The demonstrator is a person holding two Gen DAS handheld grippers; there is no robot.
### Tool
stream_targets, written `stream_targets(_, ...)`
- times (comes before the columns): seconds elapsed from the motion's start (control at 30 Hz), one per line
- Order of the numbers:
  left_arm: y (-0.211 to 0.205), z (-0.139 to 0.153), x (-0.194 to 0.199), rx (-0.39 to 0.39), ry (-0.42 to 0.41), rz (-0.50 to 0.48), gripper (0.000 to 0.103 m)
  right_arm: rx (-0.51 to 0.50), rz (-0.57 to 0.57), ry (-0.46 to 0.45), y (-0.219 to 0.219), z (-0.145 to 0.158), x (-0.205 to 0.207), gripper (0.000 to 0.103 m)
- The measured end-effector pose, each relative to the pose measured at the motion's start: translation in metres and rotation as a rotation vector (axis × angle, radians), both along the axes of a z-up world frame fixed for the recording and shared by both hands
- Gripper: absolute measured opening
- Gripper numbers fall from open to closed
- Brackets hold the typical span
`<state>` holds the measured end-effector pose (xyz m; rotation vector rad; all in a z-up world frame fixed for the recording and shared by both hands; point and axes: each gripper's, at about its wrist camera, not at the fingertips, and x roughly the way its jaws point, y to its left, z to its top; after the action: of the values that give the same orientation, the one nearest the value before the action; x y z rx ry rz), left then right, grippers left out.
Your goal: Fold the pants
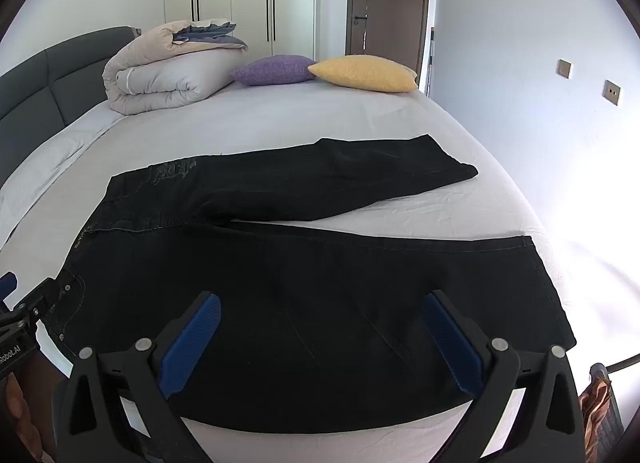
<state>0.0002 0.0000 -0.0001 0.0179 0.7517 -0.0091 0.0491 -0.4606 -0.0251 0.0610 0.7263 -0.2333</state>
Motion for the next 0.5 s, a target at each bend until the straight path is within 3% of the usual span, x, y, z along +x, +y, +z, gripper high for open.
stream_targets(0.5, 0.0011, 0.0005, -0.0004, -0.001, -0.003, 0.002, 0.103, -0.016, 0.003, -0.013, 0.0023, 0.0028, 0.0000, 0.103)
